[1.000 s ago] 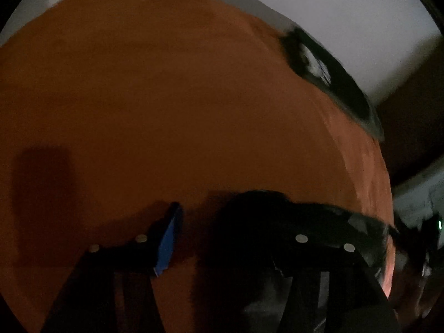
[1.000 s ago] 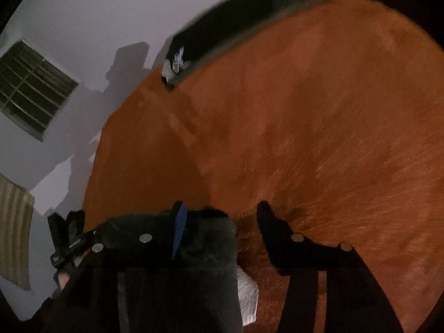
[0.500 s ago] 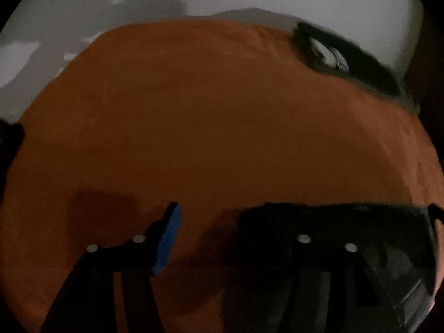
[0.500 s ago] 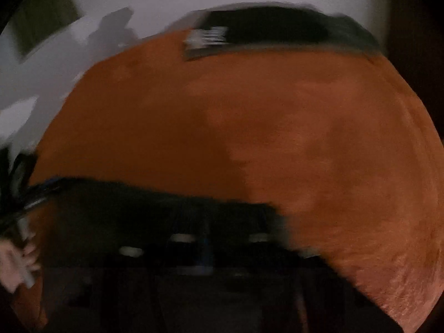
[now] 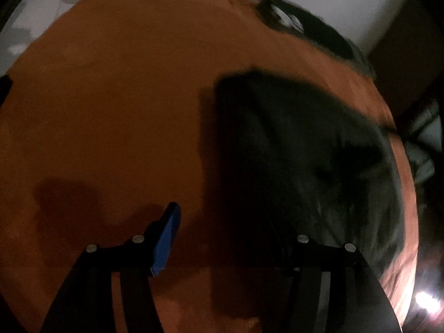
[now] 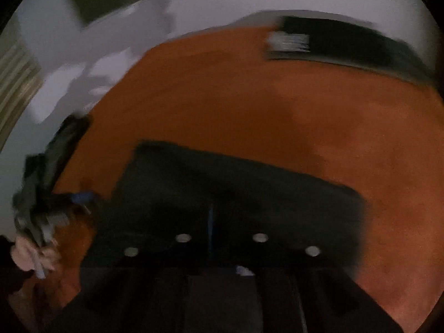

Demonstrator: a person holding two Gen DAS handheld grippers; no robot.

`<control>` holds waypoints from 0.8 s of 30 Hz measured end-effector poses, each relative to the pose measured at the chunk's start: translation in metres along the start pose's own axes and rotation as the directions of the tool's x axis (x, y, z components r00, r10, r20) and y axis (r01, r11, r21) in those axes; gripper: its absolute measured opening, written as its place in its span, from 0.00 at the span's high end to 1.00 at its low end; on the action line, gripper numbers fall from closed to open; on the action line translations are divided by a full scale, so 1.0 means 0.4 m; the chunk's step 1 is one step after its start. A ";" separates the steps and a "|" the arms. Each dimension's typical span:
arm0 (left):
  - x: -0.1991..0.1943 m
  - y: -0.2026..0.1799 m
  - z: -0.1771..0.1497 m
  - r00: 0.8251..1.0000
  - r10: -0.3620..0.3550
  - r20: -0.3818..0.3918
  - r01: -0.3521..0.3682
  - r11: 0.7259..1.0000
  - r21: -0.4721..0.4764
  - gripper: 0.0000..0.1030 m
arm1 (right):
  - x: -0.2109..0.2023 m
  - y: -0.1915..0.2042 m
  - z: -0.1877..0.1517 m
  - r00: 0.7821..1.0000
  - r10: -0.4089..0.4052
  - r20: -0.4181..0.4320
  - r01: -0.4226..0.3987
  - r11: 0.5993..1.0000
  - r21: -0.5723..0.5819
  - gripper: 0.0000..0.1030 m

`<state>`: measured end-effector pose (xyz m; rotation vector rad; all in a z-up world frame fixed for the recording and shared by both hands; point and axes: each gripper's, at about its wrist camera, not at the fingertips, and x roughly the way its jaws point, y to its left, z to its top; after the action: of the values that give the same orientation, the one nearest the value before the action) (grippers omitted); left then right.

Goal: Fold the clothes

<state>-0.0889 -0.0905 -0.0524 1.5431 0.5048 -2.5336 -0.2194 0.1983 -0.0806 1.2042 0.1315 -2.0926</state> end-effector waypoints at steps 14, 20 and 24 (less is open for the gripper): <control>-0.046 0.025 -0.215 0.998 -0.069 -0.012 0.068 0.996 -0.052 0.41 | 0.394 0.265 0.274 0.952 -0.030 -0.305 -0.030 0.981 -0.191 0.97; -0.046 0.037 -0.249 0.995 -0.100 0.001 0.100 0.993 -0.064 0.41 | 0.390 0.199 0.283 0.965 0.037 -0.261 -0.053 0.997 -0.054 0.98; -0.048 0.046 -0.274 0.992 -0.124 0.009 0.125 0.990 -0.070 0.41 | 0.409 0.153 0.273 0.959 0.138 -0.249 -0.119 0.989 0.087 0.98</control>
<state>0.0170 -0.0706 -0.0855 1.5265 0.7030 -2.5783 -0.3115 0.0220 -0.1334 1.4825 0.0936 -1.8379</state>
